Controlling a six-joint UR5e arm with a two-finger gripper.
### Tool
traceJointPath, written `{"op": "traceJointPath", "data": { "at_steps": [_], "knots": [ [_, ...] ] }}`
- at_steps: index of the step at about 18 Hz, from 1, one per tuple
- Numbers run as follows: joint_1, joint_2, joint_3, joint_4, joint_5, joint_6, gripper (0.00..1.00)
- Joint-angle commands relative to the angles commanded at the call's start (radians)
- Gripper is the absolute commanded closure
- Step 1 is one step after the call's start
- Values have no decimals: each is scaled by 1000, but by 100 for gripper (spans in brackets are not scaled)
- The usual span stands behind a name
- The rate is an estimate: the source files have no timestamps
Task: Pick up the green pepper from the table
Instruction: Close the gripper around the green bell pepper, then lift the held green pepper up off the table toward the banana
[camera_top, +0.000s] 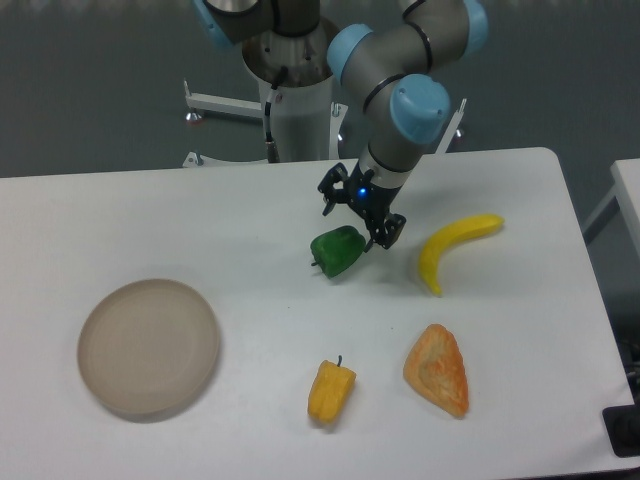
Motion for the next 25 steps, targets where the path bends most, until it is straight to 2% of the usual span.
{"op": "traceJointPath", "data": {
  "at_steps": [4, 11, 15, 19, 23, 25],
  "knots": [
    [0, -3, -8, 5, 2, 6, 0],
    [2, -9, -37, 48, 3, 18, 0],
    [0, -14, -57, 93, 3, 20, 0],
    [0, -21, -58, 107, 3, 20, 1],
    [2, -20, -55, 106, 2, 23, 42],
    [5, -20, -49, 106, 2, 25, 58]
  ]
}}
